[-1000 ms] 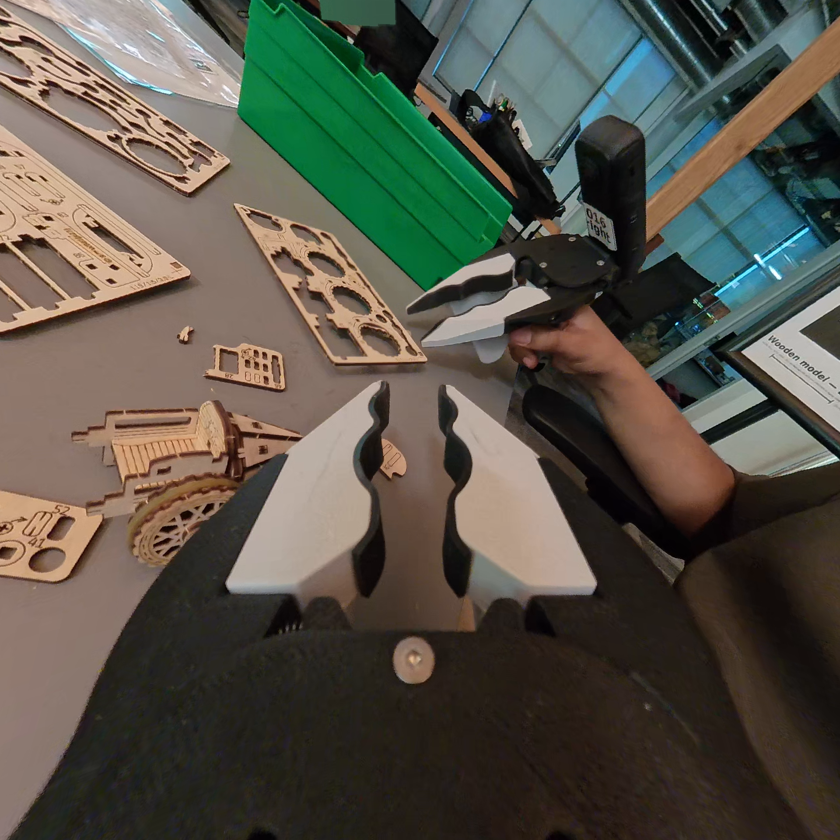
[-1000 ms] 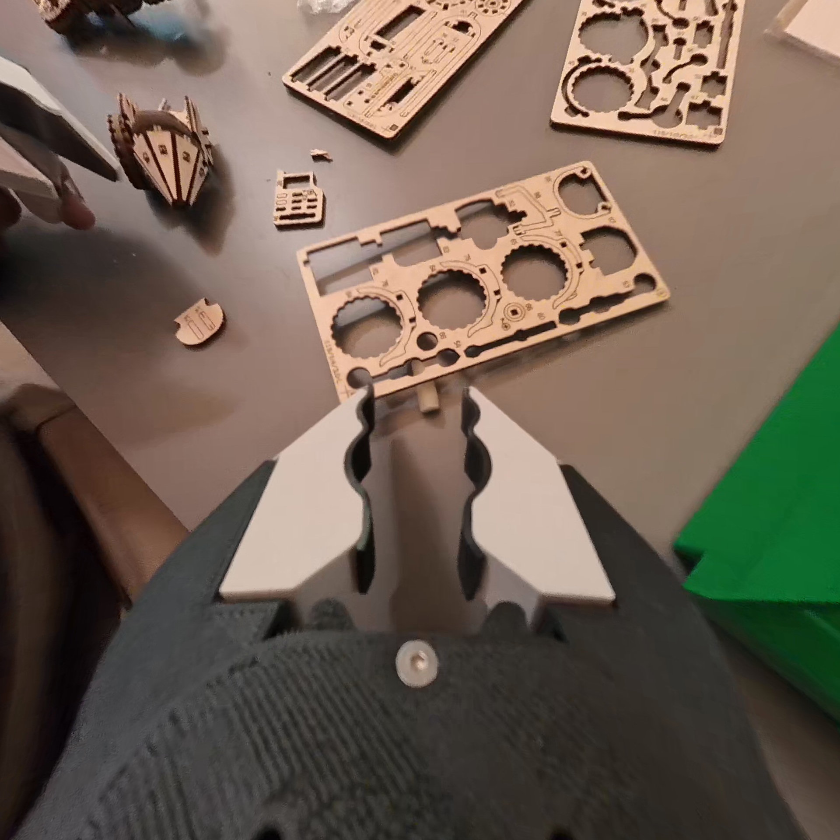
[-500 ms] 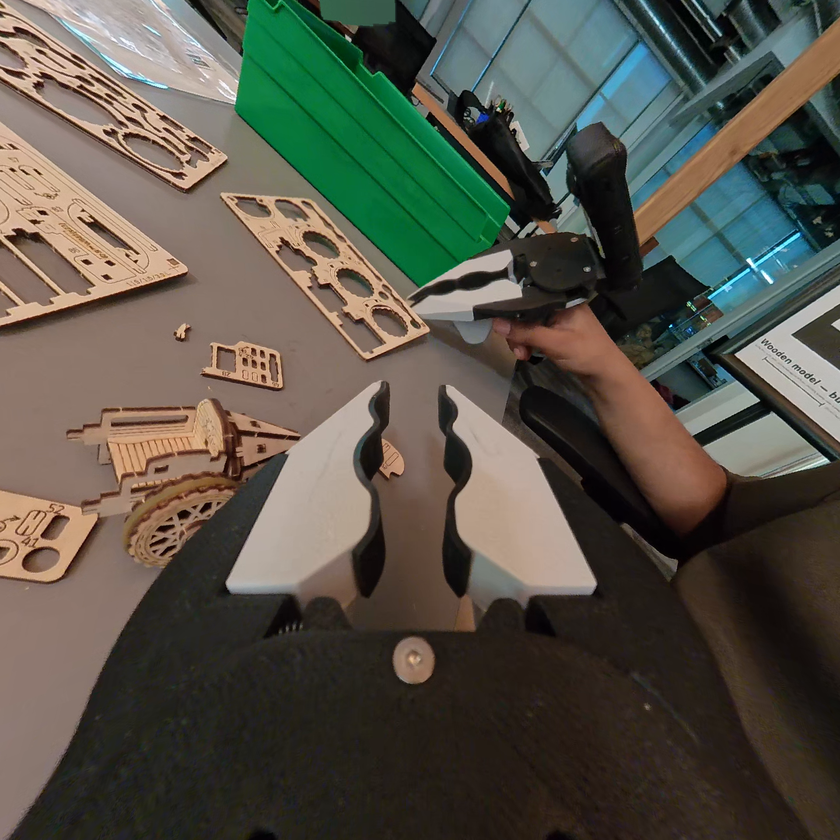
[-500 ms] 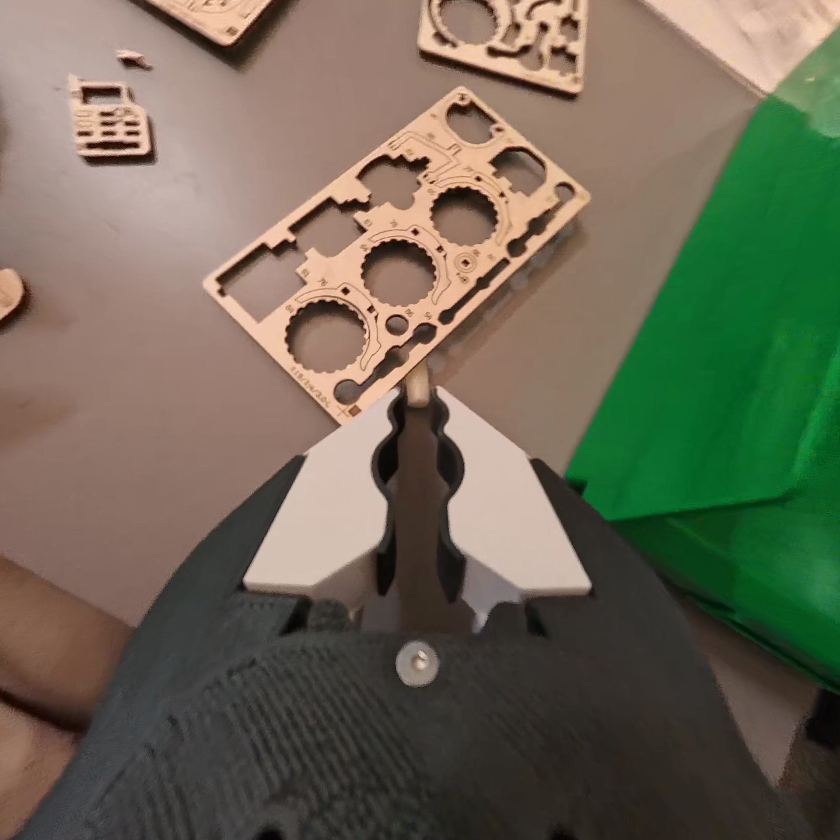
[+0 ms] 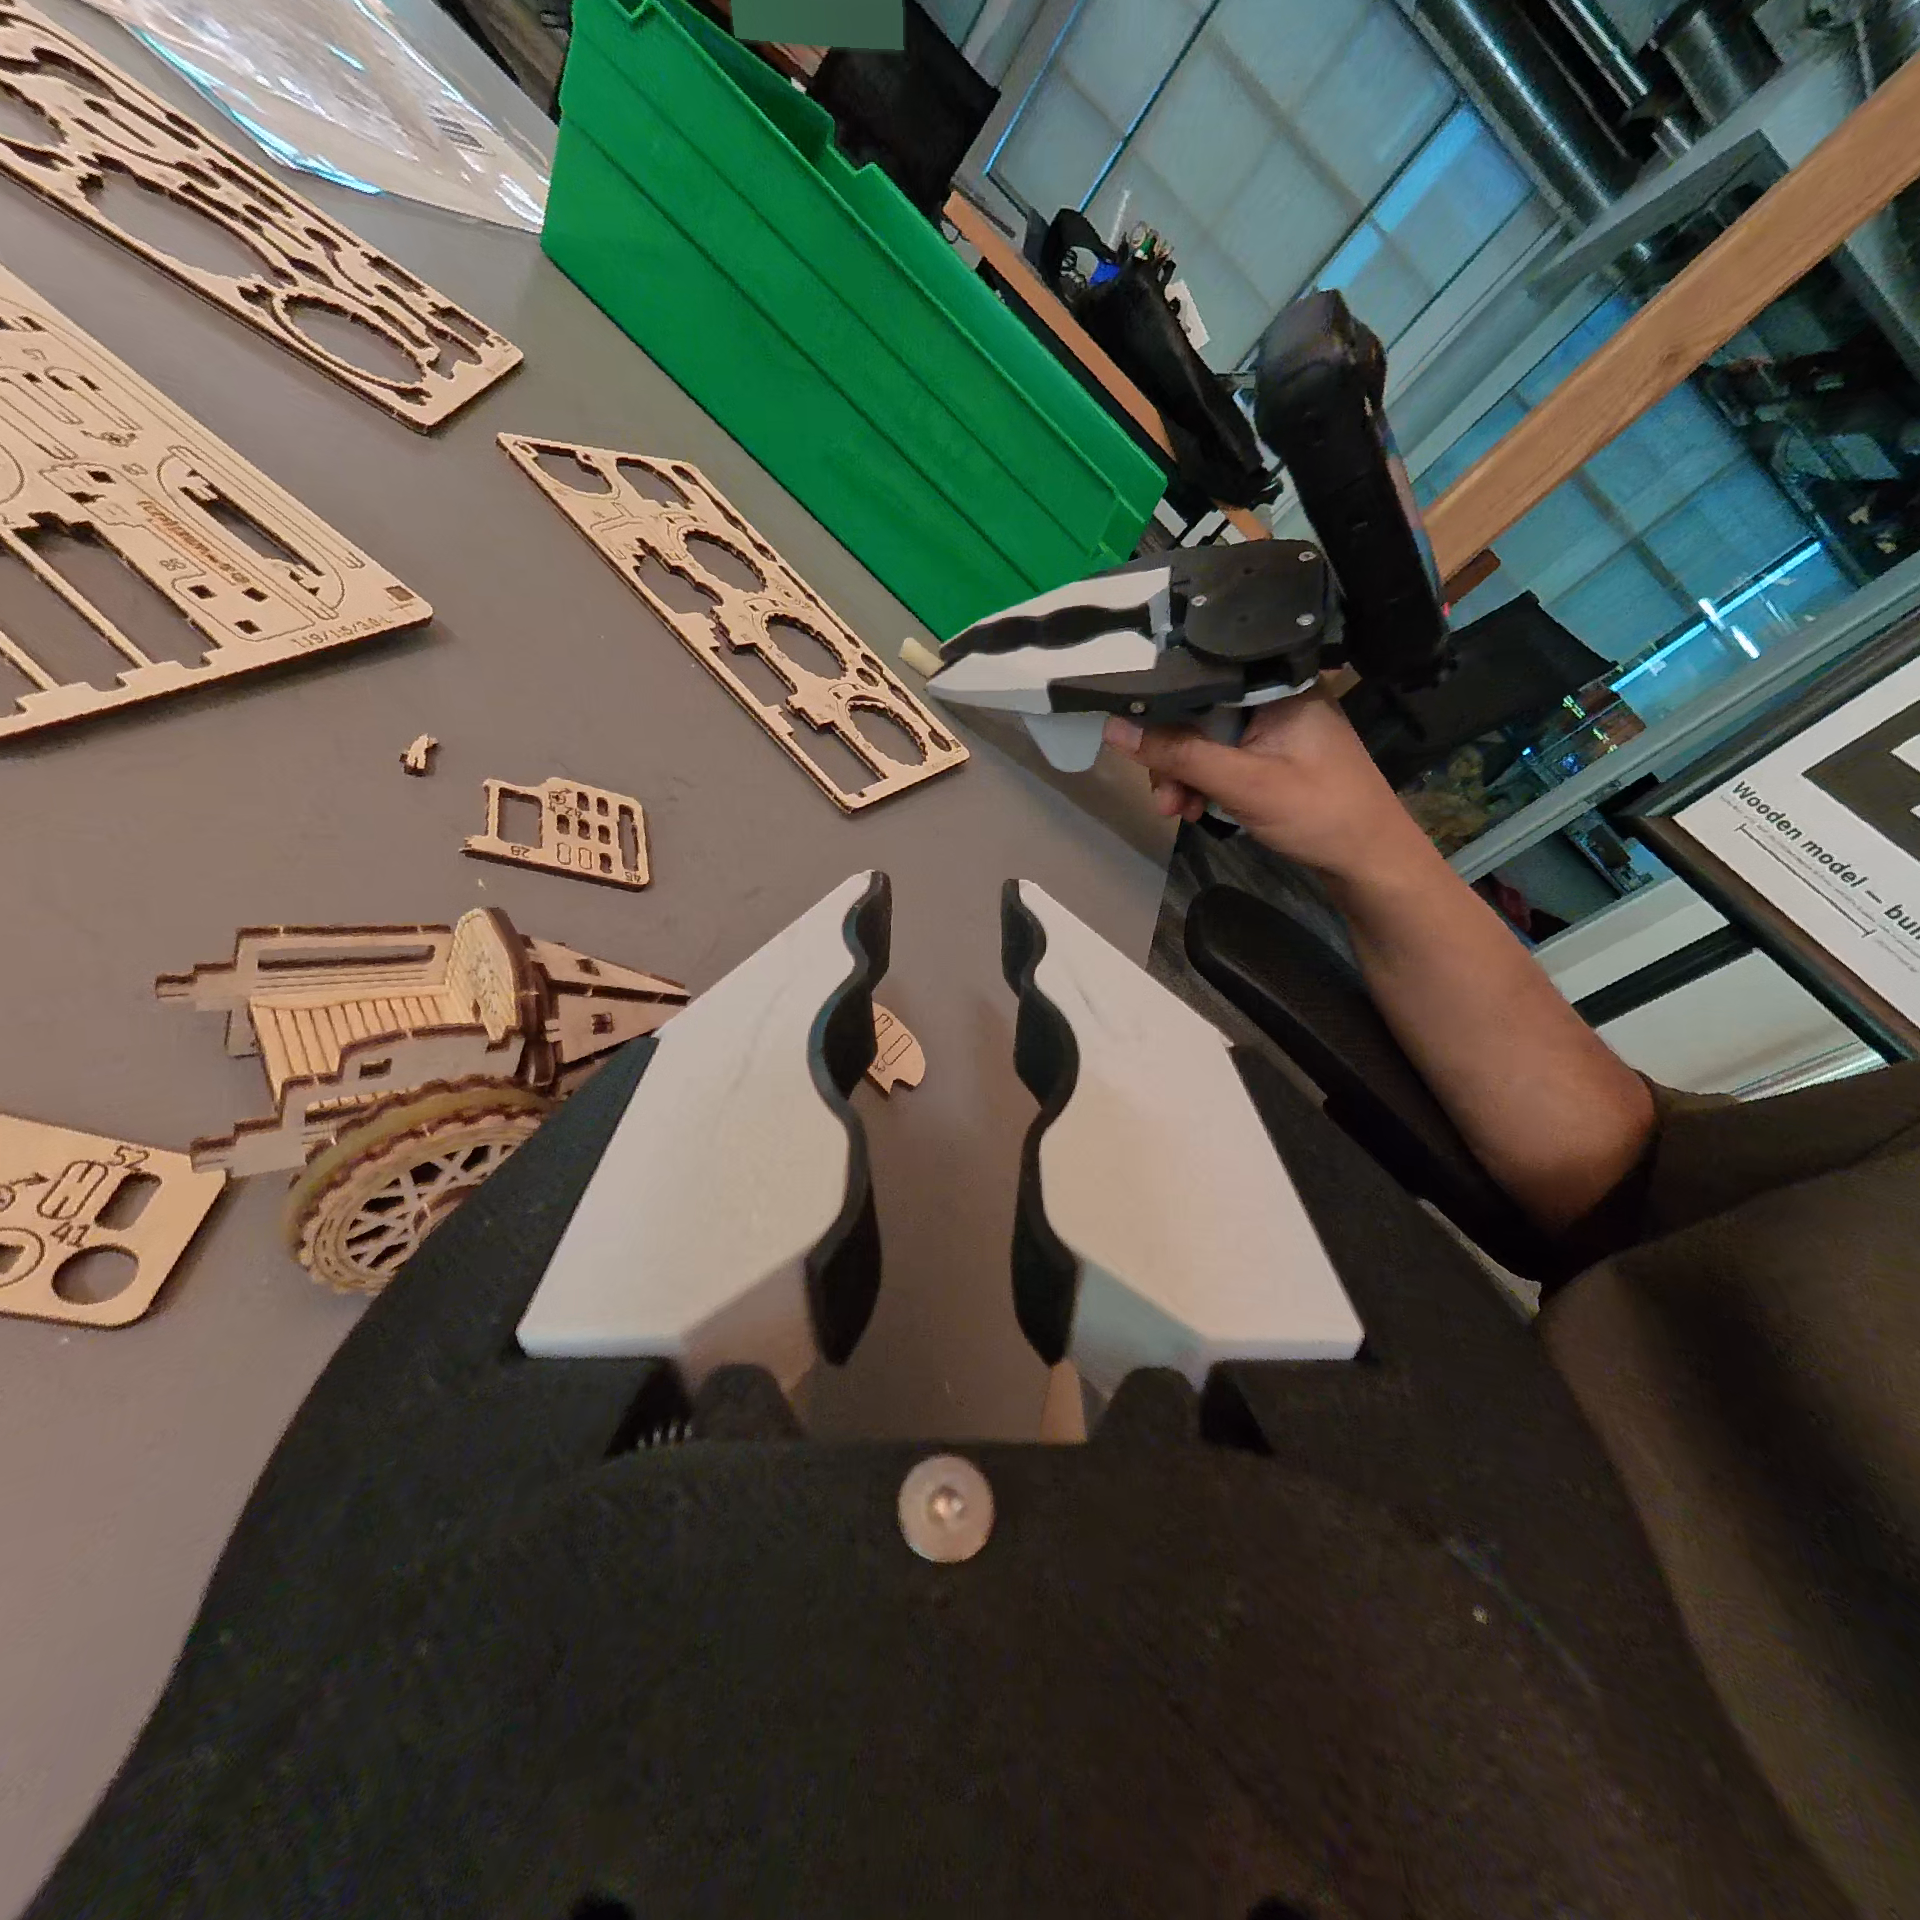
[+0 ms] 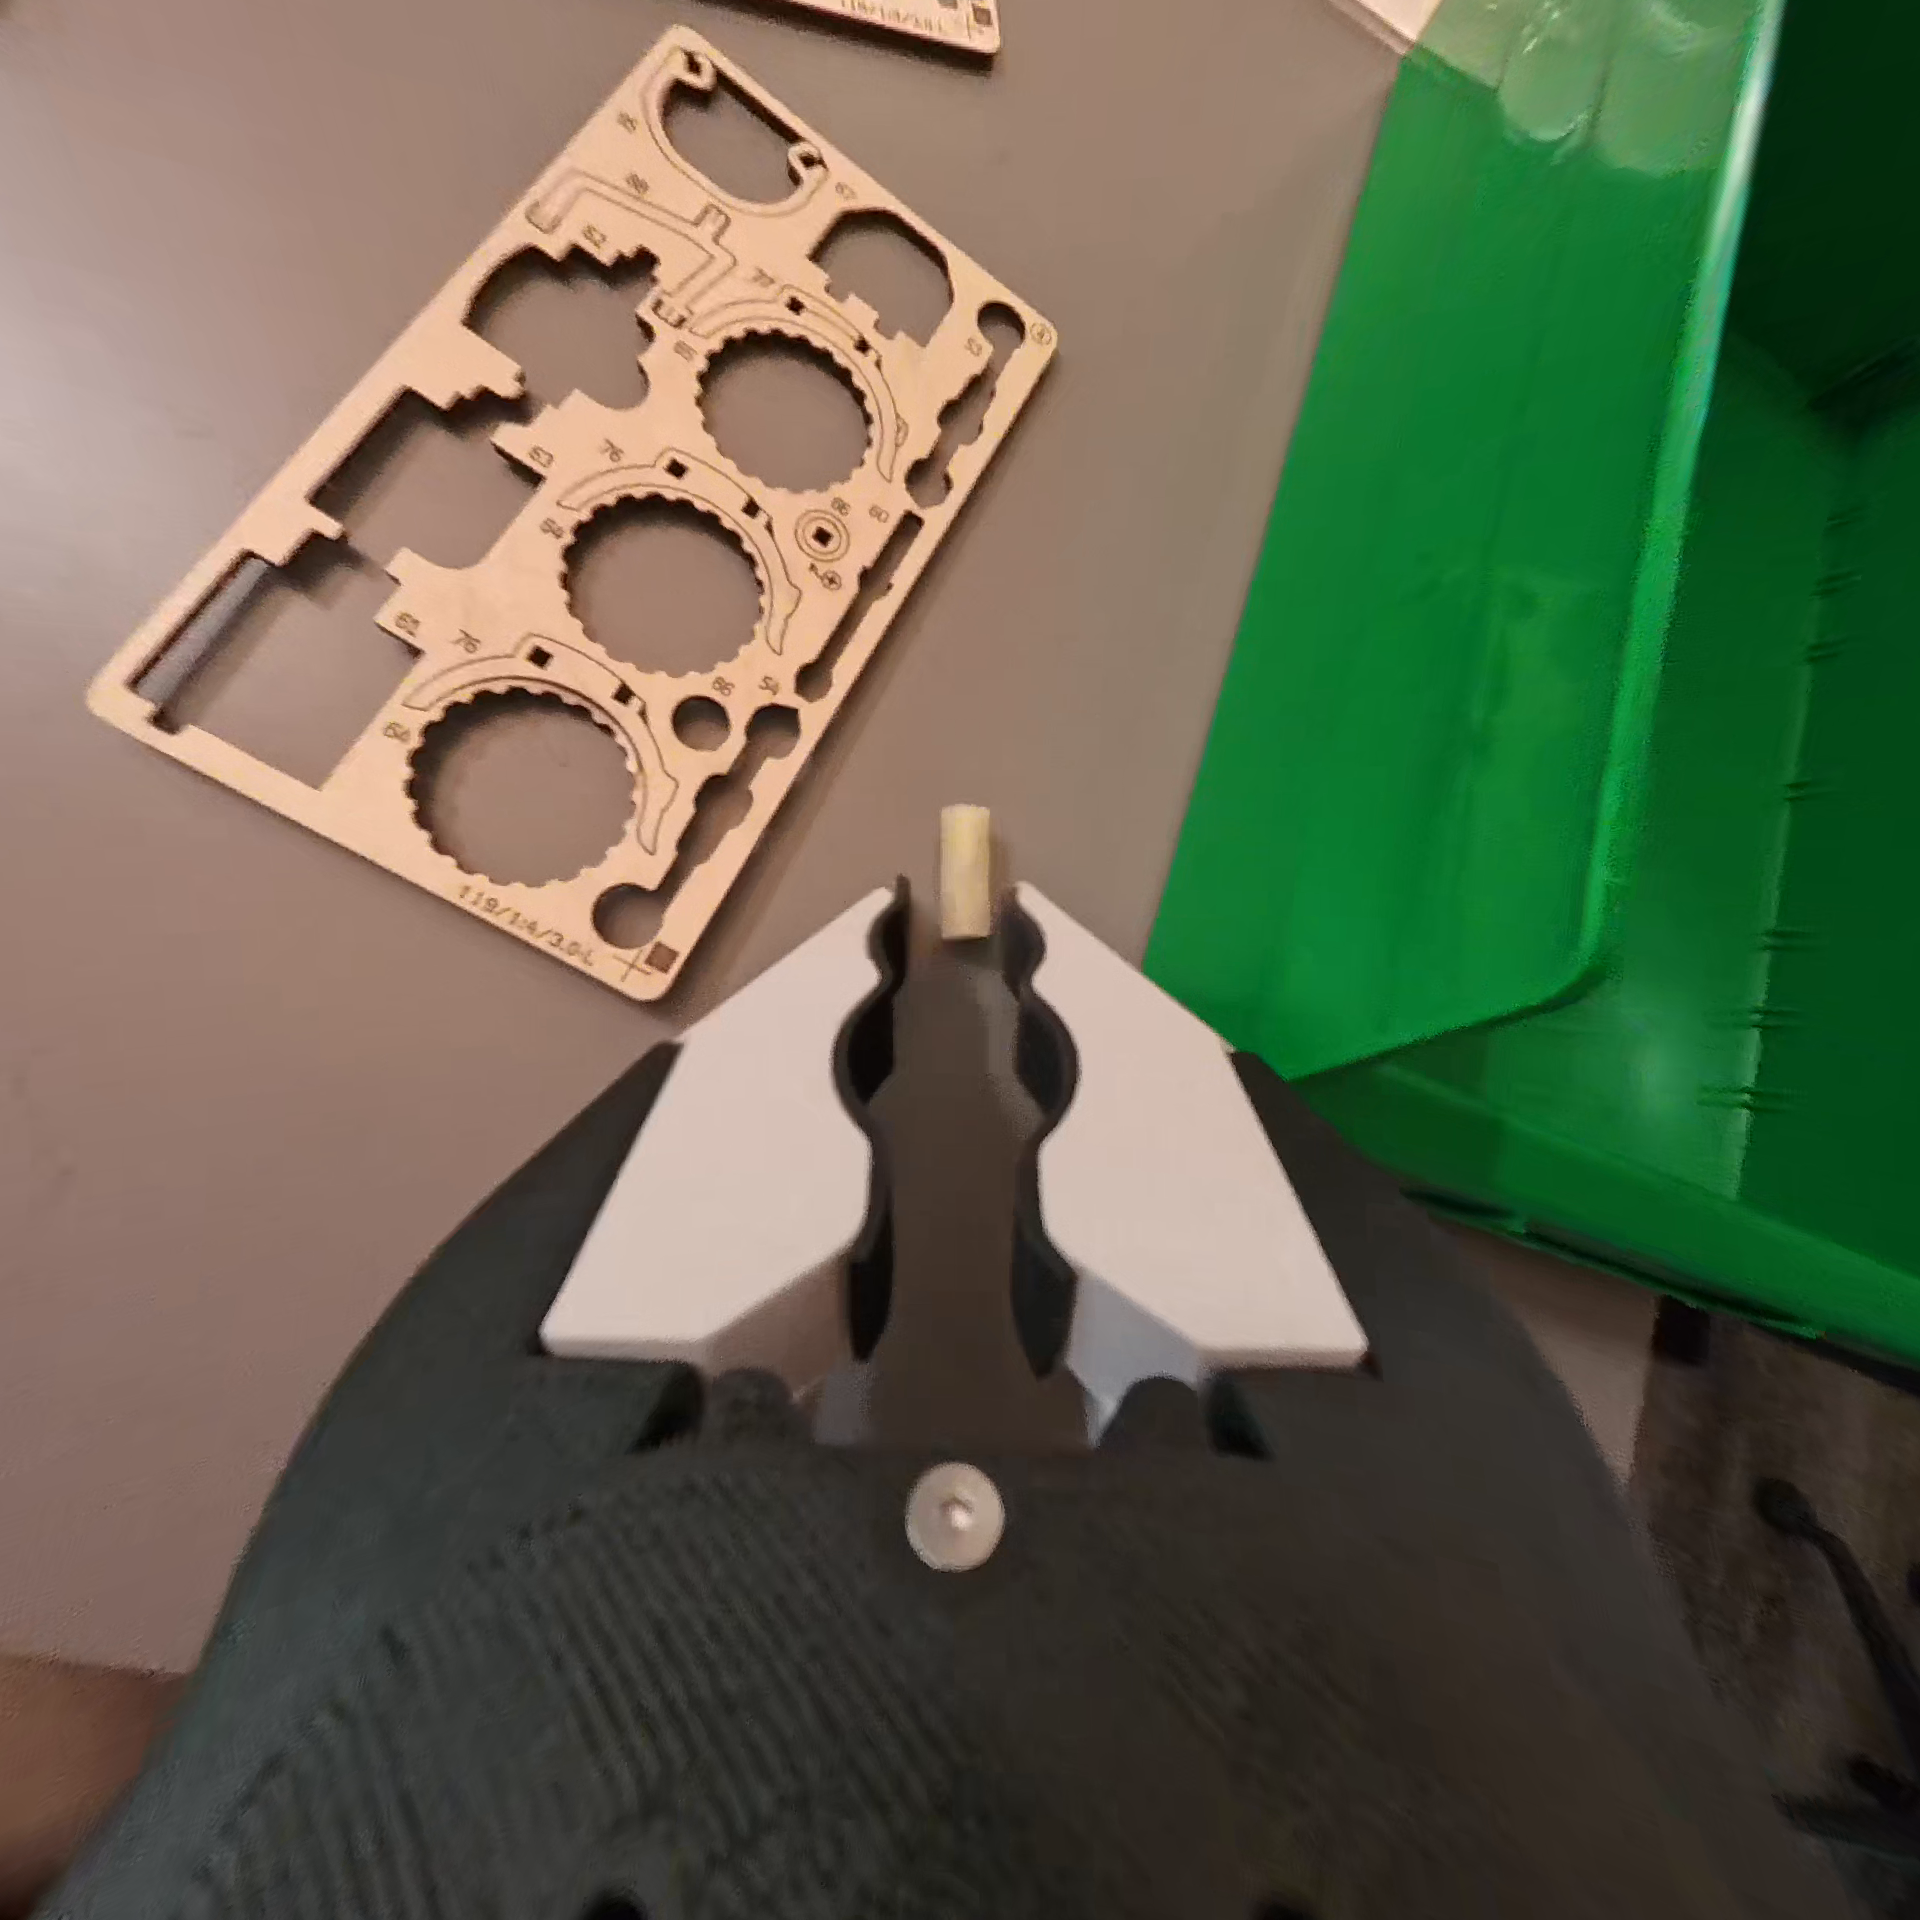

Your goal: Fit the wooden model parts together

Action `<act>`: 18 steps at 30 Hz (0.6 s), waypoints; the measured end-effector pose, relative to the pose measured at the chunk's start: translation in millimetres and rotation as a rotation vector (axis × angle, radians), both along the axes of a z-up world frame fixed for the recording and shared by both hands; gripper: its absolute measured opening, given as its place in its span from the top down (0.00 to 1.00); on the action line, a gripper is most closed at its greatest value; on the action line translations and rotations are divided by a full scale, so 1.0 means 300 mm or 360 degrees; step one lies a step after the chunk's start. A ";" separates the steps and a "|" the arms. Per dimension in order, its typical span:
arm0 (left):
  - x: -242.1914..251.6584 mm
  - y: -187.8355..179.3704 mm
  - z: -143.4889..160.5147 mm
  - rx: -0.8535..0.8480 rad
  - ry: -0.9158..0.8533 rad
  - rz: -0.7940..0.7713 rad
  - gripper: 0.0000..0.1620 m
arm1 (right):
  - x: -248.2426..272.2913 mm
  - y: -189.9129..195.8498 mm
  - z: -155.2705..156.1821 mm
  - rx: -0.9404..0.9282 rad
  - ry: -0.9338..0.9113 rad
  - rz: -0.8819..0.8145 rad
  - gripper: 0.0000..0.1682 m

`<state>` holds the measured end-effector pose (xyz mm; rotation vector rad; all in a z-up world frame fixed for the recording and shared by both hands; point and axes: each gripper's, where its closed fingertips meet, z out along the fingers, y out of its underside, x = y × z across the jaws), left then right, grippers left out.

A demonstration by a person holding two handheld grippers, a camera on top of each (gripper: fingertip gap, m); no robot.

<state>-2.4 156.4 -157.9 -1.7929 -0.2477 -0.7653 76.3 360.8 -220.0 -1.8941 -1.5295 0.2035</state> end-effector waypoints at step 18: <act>-0.015 -0.001 0.007 0.0026 -0.0024 0.0039 0.89 | -0.217 -0.688 -0.003 -0.0354 0.0145 0.1217 0.78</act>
